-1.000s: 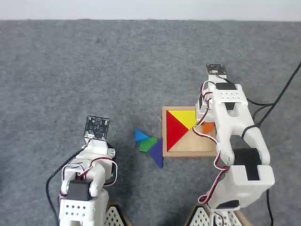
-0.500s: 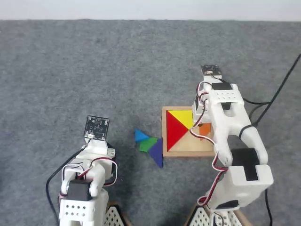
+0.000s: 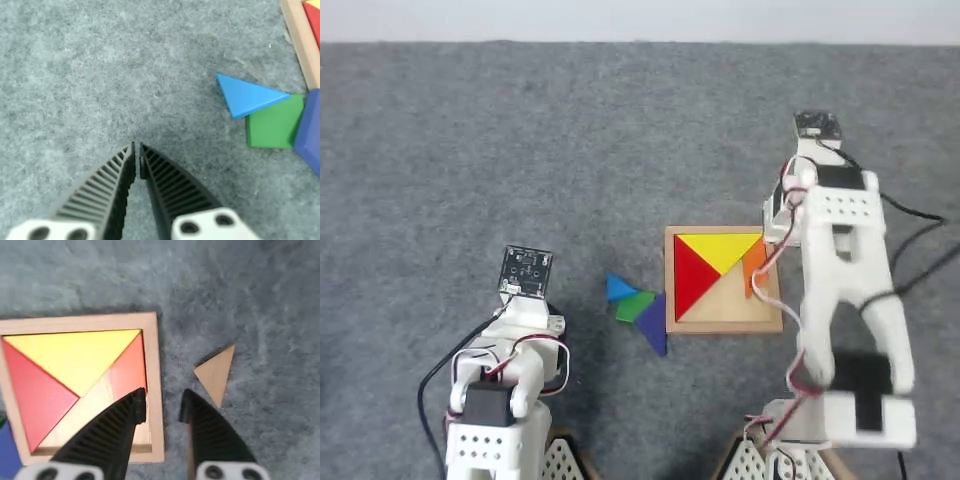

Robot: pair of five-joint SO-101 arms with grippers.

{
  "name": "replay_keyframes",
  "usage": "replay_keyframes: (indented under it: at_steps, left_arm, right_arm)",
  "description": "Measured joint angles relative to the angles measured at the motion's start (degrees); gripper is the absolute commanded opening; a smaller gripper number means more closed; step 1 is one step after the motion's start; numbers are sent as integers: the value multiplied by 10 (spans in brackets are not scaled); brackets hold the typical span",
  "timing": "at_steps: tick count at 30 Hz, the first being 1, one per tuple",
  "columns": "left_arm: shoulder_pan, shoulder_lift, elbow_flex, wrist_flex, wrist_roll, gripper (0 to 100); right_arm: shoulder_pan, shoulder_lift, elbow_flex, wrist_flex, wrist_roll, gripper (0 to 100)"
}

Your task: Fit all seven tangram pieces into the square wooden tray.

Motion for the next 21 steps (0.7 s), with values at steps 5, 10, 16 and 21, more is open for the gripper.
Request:
replay_keyframes:
  at_steps: [5,10,16,21]
  left_arm:
    - [0,0,0,0,0,15]
    - [0,0,0,0,0,15]
    - [0,0,0,0,0,15]
    - [0,0,0,0,0,15]
  right_arm:
    - [2,-124,98,-28,2,67]
    - [1,-220,178,-38,38,58]
    - [6,-274,262,-38,89,58]
    - [24,-282,322,-60,96,58]
